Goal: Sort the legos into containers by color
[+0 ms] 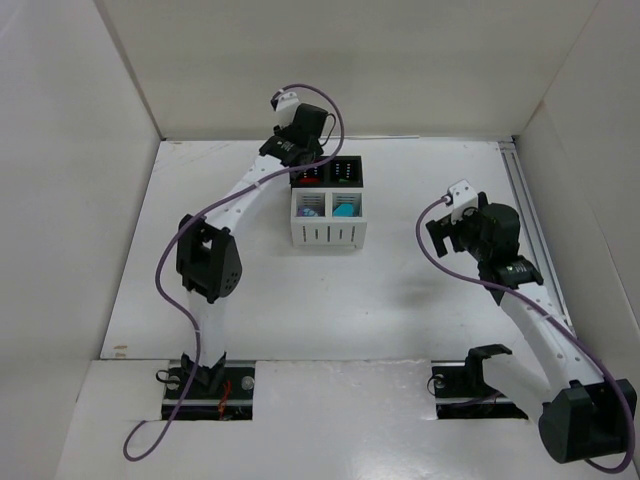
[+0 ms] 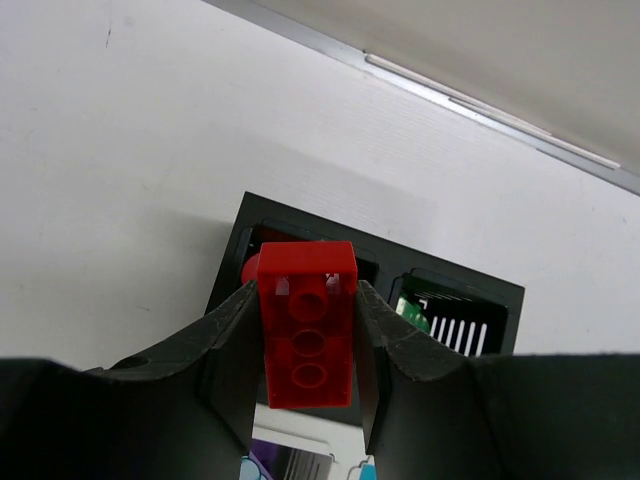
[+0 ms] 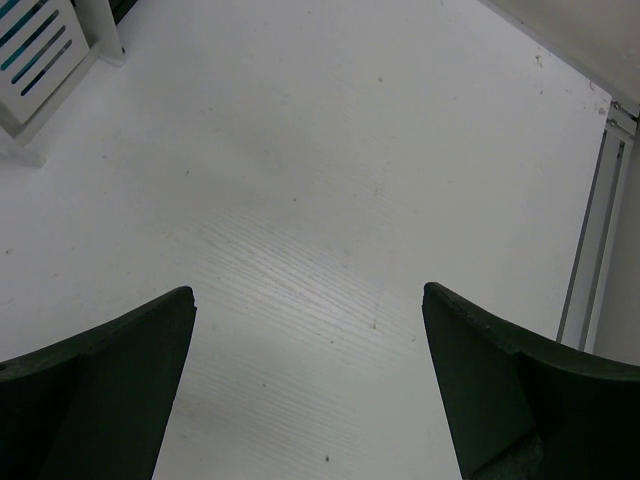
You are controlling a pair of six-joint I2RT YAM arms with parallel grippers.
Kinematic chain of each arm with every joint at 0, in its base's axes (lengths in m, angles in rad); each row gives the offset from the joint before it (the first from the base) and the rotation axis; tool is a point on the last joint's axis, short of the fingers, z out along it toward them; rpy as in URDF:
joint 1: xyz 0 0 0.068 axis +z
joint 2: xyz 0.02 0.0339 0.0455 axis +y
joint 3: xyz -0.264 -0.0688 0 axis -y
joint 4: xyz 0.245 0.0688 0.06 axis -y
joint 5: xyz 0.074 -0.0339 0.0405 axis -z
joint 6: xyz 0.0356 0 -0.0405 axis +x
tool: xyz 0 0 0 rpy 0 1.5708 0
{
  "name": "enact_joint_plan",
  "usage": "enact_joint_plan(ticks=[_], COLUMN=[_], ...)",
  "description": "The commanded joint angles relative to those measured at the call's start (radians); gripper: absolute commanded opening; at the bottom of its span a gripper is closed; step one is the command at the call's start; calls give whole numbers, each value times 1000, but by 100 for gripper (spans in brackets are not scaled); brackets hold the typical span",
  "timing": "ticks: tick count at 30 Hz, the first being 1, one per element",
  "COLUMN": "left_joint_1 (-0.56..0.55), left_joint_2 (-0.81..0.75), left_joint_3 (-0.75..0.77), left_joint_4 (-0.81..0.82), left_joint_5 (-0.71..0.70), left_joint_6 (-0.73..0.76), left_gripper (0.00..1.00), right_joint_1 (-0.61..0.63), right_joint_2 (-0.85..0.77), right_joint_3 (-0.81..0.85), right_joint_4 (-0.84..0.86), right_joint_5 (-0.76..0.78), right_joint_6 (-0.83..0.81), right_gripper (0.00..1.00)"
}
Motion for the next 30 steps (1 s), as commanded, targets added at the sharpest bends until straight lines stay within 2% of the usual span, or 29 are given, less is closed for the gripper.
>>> enact_joint_plan(ticks=[1,12,13,14,16,20,22,26,29,30], left_joint_1=[5,14,14,14,23,23,23,23,23,23], left_joint_2=[15,55,65,65,76,76,76,30,-26,-48], left_joint_3=[59,59,59,59,59,49,48,13,-22,-36], left_joint_4=[19,57,68,68,77,77,77,77,86,86], left_joint_5=[-32,-74,-84,-84,-72,-48,-24,4,13,13], left_joint_6=[32,55,55,55,69,69,69,69,78,78], left_gripper=[14,20,24,35,35,42,53,68,72,82], right_joint_1=[-5,-14,-14,-14,-14,-14,-14,-14,-14,-14], right_joint_2=[6,6,6,6,6,6,6,6,-4,-4], right_joint_3=[34,34,34,34,34,34,34,34,34,34], right_joint_4=[27,27,27,27,27,27,27,27,27,27], right_joint_5=[-35,-35,-35,-35,-35,-35,-35,-35,-35,-35], right_joint_6=[-7,-16,-16,-16,-16,-16,-16,-16,-16,-16], right_gripper=[100,100,100,100,100,100,100,100,100,100])
